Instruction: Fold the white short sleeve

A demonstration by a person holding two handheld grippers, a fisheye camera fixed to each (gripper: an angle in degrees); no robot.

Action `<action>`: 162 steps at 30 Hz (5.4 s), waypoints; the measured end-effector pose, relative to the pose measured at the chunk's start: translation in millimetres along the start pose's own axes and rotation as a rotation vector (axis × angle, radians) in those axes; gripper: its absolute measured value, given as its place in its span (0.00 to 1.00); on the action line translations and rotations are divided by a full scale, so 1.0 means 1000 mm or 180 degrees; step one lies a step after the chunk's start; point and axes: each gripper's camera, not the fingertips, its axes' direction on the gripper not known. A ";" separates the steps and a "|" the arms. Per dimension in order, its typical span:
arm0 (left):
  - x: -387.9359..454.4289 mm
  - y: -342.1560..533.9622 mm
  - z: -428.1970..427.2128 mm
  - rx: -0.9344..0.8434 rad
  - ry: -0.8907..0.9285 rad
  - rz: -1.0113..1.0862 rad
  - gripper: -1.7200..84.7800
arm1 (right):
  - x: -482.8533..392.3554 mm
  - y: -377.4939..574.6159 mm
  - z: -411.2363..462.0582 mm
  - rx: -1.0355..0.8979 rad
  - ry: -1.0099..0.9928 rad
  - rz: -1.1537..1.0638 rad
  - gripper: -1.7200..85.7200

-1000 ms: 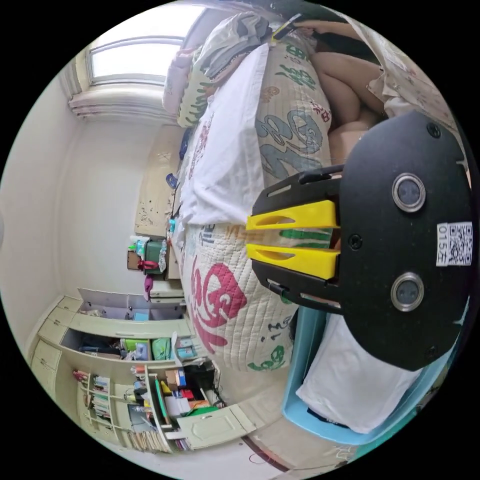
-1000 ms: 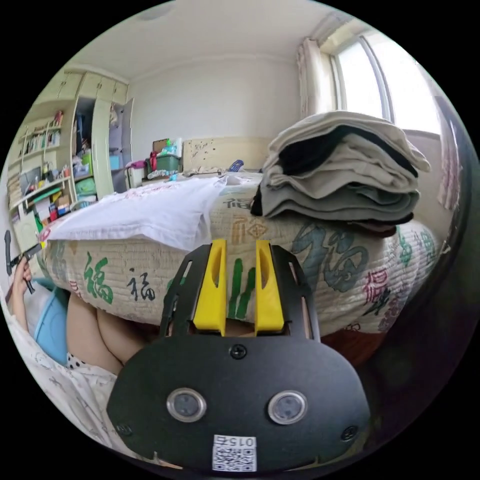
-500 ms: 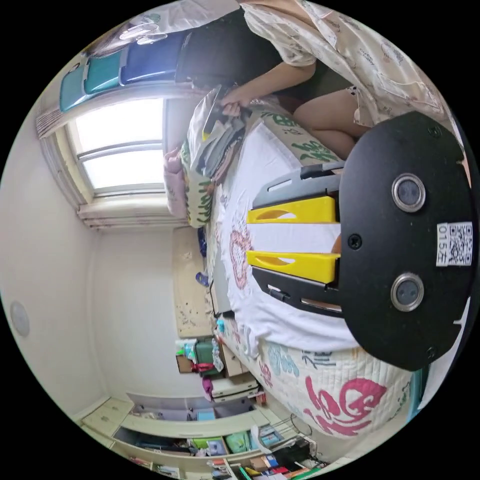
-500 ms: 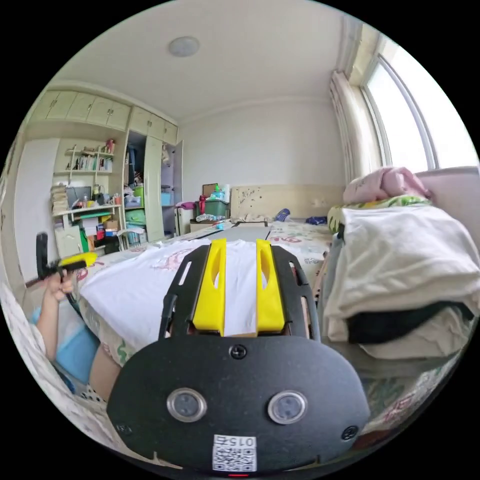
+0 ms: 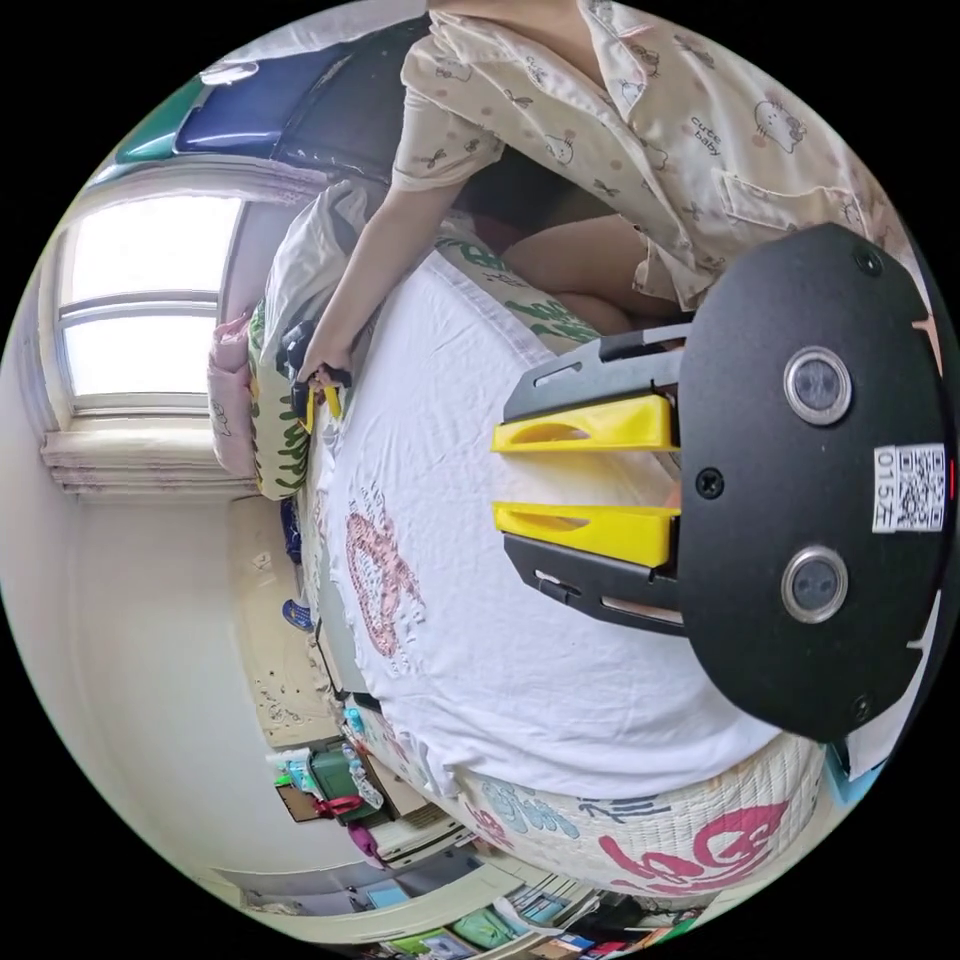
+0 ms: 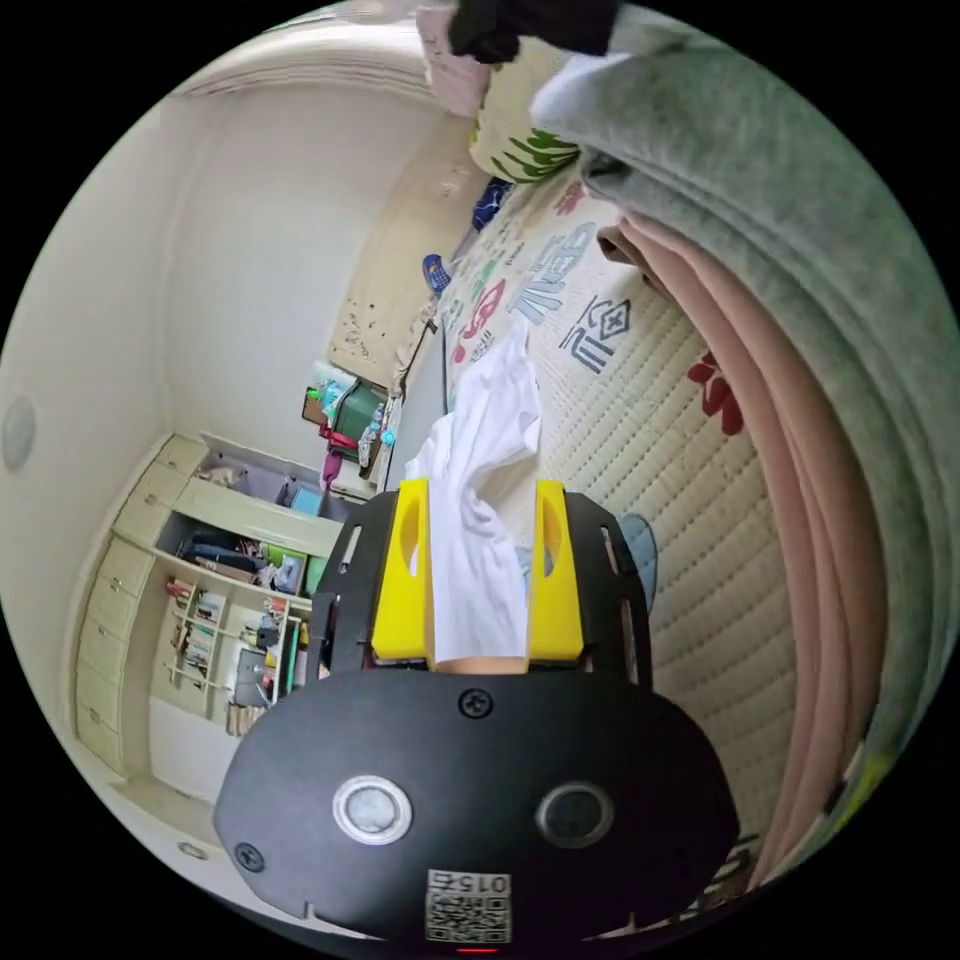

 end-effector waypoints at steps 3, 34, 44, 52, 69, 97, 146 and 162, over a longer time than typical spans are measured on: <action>-0.017 -0.007 0.000 -0.0053 -0.0010 -0.0009 0.11 | -0.018 -0.038 0.000 -0.0080 0.0144 -0.0084 0.12; -0.135 0.080 -0.132 0.0384 -0.0950 -0.0944 0.11 | -0.155 -0.105 -0.107 -0.0036 -0.0027 -0.0270 0.03; -0.255 0.215 -0.214 0.0431 -0.1627 -0.2268 0.10 | -0.180 -0.107 -0.122 -0.0046 0.0009 -0.0272 0.03; -0.273 0.153 -0.203 -0.0018 -0.2224 -0.1648 0.04 | -0.191 -0.102 -0.131 -0.0047 0.0014 -0.0305 0.03; -0.260 -0.542 0.325 -0.0562 0.0442 0.0062 0.08 | -0.187 -0.077 -0.141 -0.0039 -0.0001 -0.0293 0.03; -0.363 -0.627 0.506 -0.0125 0.0013 -0.0771 0.02 | -0.210 0.077 -0.129 -0.0393 -0.0505 -0.2230 0.03; -0.377 -0.580 0.721 -0.1117 -0.0106 -0.0976 0.02 | -0.197 0.335 0.065 -0.1216 0.2472 -0.4238 0.05; -0.352 -0.464 0.571 -0.0759 0.0420 -0.0540 0.13 | -0.214 0.341 0.011 -0.1043 0.1076 -0.4272 0.13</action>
